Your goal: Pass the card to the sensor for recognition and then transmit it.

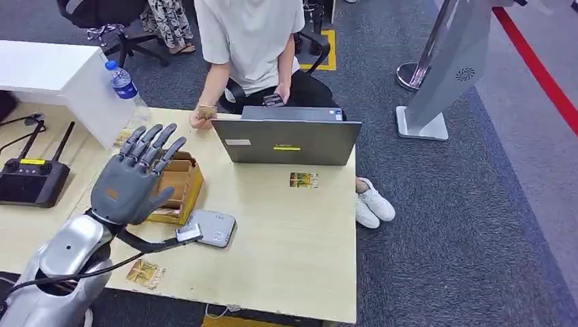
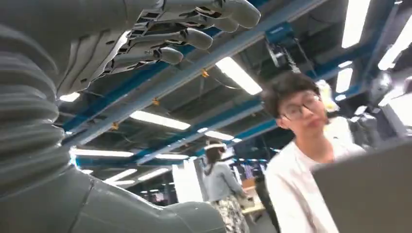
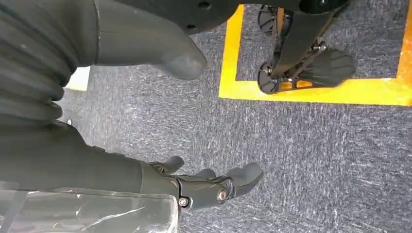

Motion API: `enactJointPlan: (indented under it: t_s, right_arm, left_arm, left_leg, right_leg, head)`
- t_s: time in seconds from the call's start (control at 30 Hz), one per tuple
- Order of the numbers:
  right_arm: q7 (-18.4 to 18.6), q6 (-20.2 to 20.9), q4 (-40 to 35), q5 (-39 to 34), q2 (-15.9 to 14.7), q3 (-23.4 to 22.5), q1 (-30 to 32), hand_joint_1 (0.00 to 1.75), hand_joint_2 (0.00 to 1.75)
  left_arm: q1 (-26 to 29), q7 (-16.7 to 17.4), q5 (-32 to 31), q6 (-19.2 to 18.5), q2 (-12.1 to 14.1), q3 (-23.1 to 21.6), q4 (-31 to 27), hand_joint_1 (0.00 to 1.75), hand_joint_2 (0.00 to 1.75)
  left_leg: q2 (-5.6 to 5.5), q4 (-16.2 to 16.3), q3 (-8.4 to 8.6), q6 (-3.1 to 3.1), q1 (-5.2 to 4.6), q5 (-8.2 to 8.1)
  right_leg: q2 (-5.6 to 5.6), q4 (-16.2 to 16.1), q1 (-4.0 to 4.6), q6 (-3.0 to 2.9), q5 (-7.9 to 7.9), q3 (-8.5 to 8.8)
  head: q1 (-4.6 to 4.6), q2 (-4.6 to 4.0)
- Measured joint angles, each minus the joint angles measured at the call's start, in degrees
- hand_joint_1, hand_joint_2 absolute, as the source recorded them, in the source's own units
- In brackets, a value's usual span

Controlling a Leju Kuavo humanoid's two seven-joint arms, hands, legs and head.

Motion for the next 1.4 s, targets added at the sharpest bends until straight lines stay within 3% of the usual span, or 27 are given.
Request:
enactJointPlan:
  t_s: [0.23,0.4,0.63,0.93,1.4]
  right_arm:
    - [0.04,0.42,0.0,0.66,-0.42,-0.37,0.0,0.0,1.75]
    - [0.11,0.48,0.0,0.79,-0.52,-0.48,0.02,0.0,1.75]
    - [0.61,0.57,0.0,1.01,-0.59,-0.52,0.05,0.0,1.75]
    - [1.03,0.68,0.0,1.49,-0.79,-0.52,-0.02,0.0,1.75]
    - [1.31,0.66,-0.02,2.51,-0.83,-0.52,-0.07,0.0,1.75]
  left_arm:
    - [4.11,-1.21,-0.19,2.28,1.29,0.33,2.18,0.0,1.75]
    - [5.56,0.15,-1.2,3.7,0.85,1.82,5.53,0.0,1.75]
    - [6.89,3.6,-2.27,3.07,-1.24,6.89,13.53,0.0,1.75]
    - [6.72,4.17,-2.18,3.26,-3.73,10.78,21.95,0.0,1.75]
    - [4.78,2.69,-3.21,5.45,-7.77,11.98,26.75,0.0,1.75]
  left_leg:
    - [0.0,0.02,-0.01,0.01,-0.01,0.0]
    - [0.01,0.02,0.0,0.0,-0.01,0.0]
    - [0.02,0.01,0.0,0.0,0.01,0.0]
    - [0.01,0.02,0.0,0.0,-0.01,0.01]
    - [-0.01,0.03,0.0,0.0,0.0,0.01]
  right_leg:
    - [-0.01,-0.01,-0.01,0.02,0.02,0.03]
    - [-0.02,-0.01,-0.01,0.01,0.02,0.01]
    - [-0.01,0.0,0.01,0.01,0.02,0.0]
    - [-0.02,-0.01,-0.01,0.02,0.02,0.02]
    - [-0.04,-0.01,-0.01,0.02,0.03,0.02]
  head:
    - [0.02,-0.02]
    - [0.02,0.0]
    - [0.0,0.0]
    - [0.04,0.0]
    - [0.04,0.0]
